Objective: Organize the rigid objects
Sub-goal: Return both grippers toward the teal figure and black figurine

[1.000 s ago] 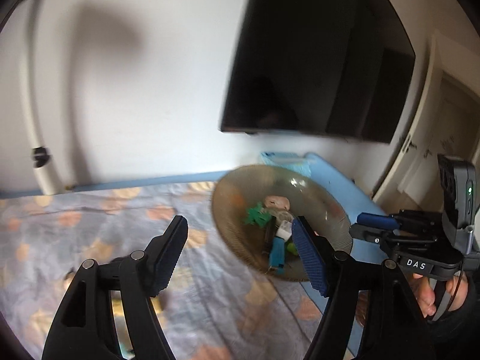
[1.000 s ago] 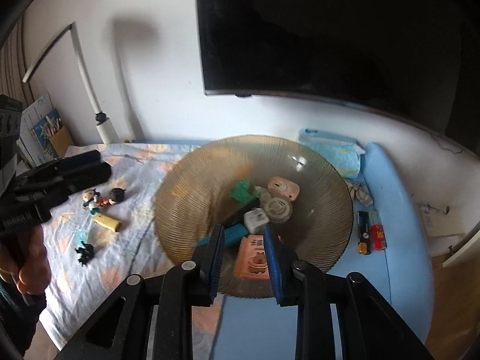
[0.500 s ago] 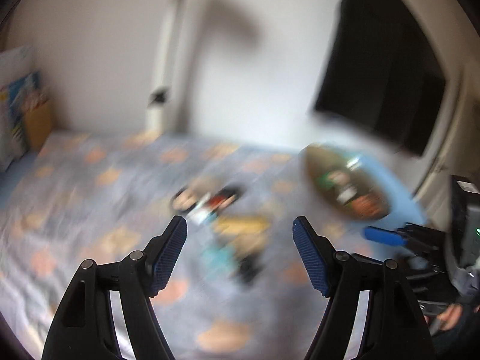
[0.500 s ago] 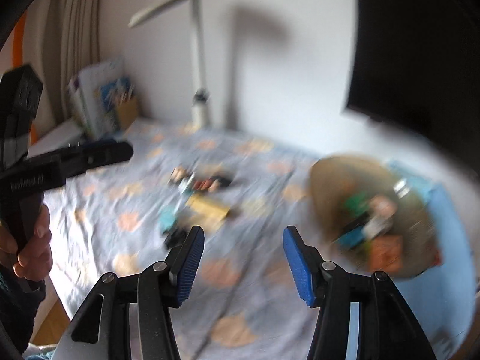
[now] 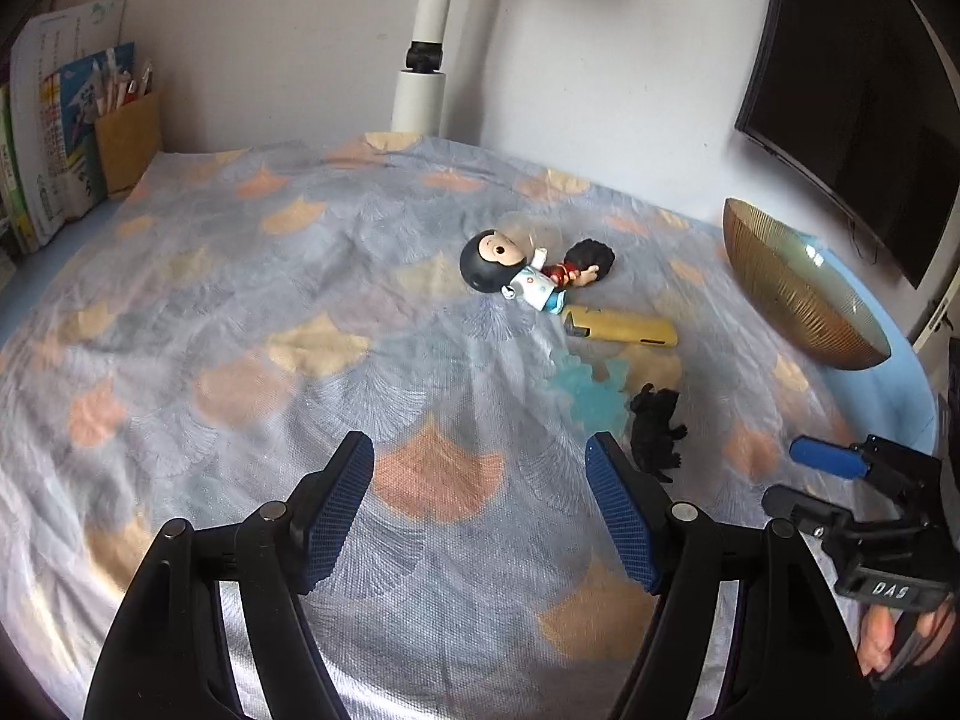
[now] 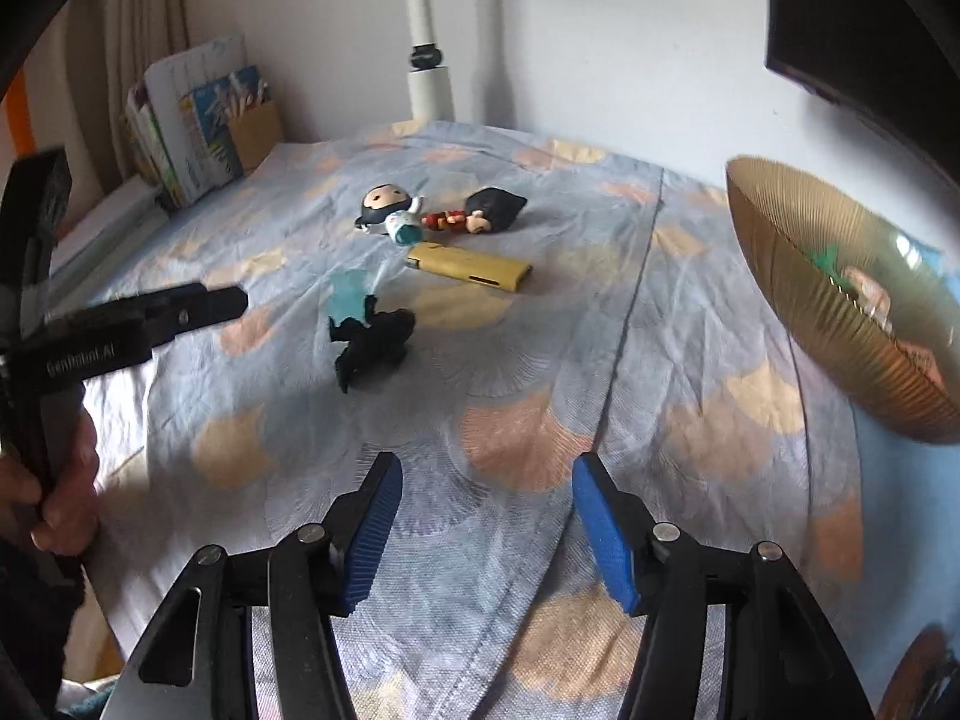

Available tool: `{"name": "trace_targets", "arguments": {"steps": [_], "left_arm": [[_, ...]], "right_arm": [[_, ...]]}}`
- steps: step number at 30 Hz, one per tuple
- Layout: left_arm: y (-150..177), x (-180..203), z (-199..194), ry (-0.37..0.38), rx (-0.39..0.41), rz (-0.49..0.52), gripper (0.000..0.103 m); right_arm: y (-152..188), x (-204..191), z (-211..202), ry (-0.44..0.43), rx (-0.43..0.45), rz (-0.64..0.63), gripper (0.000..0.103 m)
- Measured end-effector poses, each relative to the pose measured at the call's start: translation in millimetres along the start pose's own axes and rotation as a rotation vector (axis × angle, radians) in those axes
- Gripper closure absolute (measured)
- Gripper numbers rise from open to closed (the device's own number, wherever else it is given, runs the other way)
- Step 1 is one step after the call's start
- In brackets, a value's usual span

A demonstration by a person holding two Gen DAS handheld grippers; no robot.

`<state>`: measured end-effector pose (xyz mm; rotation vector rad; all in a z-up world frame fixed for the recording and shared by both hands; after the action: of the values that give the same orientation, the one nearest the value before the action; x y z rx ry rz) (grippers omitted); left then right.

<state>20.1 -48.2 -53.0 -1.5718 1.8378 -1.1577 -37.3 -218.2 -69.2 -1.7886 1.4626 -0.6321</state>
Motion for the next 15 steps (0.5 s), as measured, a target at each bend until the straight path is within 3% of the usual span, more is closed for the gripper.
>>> {"name": "trace_targets", "arguments": {"steps": [13, 15], "left_arm": [[5, 2, 1, 0.032, -0.027, 0.007, 0.031], [1, 0, -1, 0.011, -0.043, 0.034, 0.032]], "right_arm": [[-7, -4, -4, 0.011, 0.022, -0.045, 0.046], [-12, -3, -9, 0.055, 0.043, -0.059, 0.046]]}}
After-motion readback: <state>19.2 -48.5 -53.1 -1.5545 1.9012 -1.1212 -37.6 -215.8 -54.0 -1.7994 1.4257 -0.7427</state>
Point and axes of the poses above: each gripper's, at about its wrist camera, not at the fingertips, and z roughly the way its jaws point, x to its right, y to its underside, the point moved 10 cm from there along z, roughly the way its jaws point, and after that the axes turned 10 degrees about x, right-handed, at the moved point
